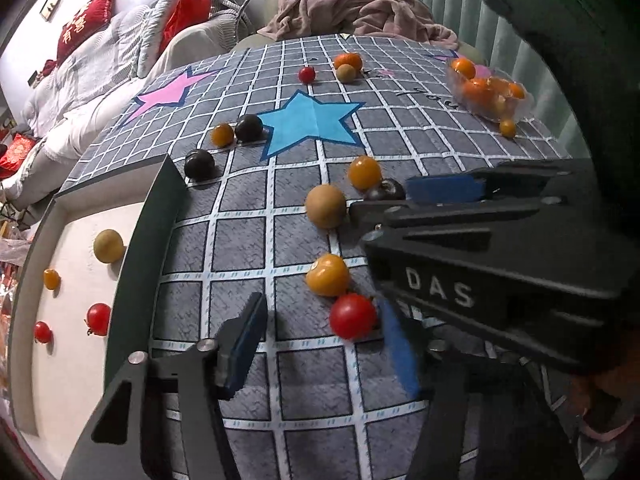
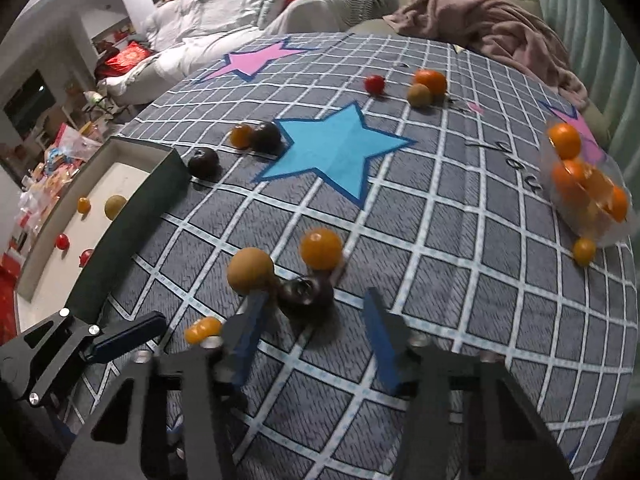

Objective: Organize fruits
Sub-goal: 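Grasp a red tomato with the left tool while the right tool grasps a dark purple tomato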

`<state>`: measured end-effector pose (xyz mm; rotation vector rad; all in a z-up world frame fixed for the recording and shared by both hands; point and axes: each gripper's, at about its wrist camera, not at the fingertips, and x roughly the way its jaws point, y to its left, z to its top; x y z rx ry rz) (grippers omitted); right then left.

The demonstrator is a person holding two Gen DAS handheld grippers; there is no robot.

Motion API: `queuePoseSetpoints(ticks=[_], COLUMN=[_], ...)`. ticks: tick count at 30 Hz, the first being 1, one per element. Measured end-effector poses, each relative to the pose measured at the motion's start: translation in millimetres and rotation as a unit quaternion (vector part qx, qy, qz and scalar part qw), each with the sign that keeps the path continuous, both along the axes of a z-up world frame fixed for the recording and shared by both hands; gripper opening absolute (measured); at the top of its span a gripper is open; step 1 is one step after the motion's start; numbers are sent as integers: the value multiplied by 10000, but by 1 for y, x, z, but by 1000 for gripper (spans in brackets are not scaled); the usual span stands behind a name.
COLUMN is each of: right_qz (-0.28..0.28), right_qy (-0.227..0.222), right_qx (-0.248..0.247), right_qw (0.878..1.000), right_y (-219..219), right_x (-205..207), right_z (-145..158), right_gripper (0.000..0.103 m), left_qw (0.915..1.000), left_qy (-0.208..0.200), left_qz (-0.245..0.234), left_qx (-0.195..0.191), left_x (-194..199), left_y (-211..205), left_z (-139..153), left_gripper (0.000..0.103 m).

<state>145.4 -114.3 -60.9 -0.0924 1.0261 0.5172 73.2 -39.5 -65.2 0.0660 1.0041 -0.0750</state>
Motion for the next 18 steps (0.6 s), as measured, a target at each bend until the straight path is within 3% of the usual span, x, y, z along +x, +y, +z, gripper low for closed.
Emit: queuePoseSetpoints(ticks=[1, 3, 5, 18], right_qz=[-1, -19, -89, -961], right_qy=[14, 1, 18, 99], right_qx=[76, 136, 216, 473], right_qw=[10000, 9999, 9997, 9942], right_y=[-1, -3, -8, -64], right_x=[1, 0, -2, -53], right_z=[0, -1, -1, 1], right_gripper=[30, 29, 29, 30], left_qw=[10000, 10000, 9999, 9991], left_qy=[7, -1, -1, 96], left_qz=[5, -7, -36, -126], left_qx=[-19, -72, -101, -404], left_x=[1, 2, 2, -24], left_y=[0, -1, -1, 19], left_z=[0, 1, 1, 1], left_gripper=[50, 29, 25, 23])
